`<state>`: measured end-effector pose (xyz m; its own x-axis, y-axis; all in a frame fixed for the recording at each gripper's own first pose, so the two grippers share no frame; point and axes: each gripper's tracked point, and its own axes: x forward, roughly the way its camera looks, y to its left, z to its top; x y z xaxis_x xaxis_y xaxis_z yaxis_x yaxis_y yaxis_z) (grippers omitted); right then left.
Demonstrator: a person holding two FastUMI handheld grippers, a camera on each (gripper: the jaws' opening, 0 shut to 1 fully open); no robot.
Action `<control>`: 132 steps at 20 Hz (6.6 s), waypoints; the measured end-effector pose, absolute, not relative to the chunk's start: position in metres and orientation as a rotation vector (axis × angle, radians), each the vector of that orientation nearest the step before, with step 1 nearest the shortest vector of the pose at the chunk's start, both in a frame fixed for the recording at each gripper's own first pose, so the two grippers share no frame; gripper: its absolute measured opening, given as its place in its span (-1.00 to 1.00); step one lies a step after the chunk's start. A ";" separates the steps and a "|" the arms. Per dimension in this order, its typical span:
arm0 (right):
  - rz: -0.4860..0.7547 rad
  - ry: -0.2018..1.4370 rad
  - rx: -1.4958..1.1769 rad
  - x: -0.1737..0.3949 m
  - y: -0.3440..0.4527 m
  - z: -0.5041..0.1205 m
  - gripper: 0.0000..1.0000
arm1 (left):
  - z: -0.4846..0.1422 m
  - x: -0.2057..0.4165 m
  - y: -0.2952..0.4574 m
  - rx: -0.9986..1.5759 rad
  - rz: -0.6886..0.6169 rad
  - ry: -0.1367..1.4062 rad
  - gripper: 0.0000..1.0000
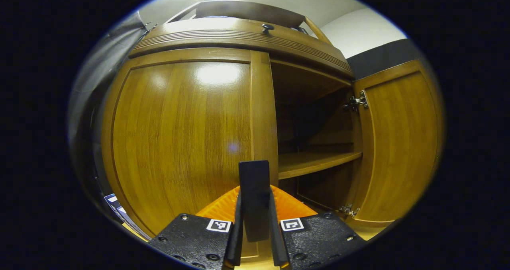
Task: Open the right door of the double-door shoe cabinet with the right hand, and open the left door with the left hand.
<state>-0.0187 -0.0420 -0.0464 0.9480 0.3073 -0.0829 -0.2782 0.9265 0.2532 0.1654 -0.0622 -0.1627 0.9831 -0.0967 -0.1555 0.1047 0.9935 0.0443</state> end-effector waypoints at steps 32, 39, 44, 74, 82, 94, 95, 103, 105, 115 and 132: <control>0.321 0.085 0.134 -0.058 -0.009 -0.007 0.97 | -0.108 -0.024 0.008 0.056 -0.139 0.227 -0.40; 0.351 0.088 0.133 -0.063 0.005 -0.005 0.97 | -0.097 -0.047 0.038 0.057 -0.098 0.201 -0.41; 0.361 0.096 0.142 -0.061 0.009 -0.011 0.97 | -0.094 -0.053 0.062 0.079 -0.036 0.190 -0.40; 0.288 0.094 0.177 -0.050 0.004 -0.016 0.97 | -0.076 -0.090 0.171 0.067 0.049 0.173 -0.71; 0.286 0.107 0.179 -0.050 -0.008 -0.034 0.97 | -0.048 -0.131 0.177 0.142 0.221 0.135 -0.33; 0.280 0.096 0.222 -0.053 -0.027 -0.047 0.96 | 0.009 -0.139 0.099 0.100 0.221 0.022 0.83; 0.277 0.096 0.226 -0.052 -0.029 -0.047 0.87 | 0.017 -0.136 0.088 0.096 0.214 -0.003 0.83; 0.221 0.086 0.232 -0.034 -0.064 -0.037 0.96 | 0.030 -0.083 -0.006 0.032 0.131 -0.030 0.84; 0.203 0.083 0.228 -0.026 -0.075 -0.034 0.87 | 0.025 -0.067 -0.031 0.018 0.101 -0.020 0.84; 0.168 0.096 0.179 0.017 -0.090 -0.054 0.96 | -0.009 0.010 -0.080 -0.034 0.061 0.051 0.86; 0.280 0.123 0.109 0.082 0.015 -0.102 0.97 | -0.077 0.069 -0.081 0.055 0.105 0.128 0.84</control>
<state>0.0816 0.0154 -0.1019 0.9535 0.2821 -0.1057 -0.2688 0.9551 0.1247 0.0695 -0.0807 -0.0775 0.9862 0.1083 -0.1249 -0.1013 0.9930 0.0615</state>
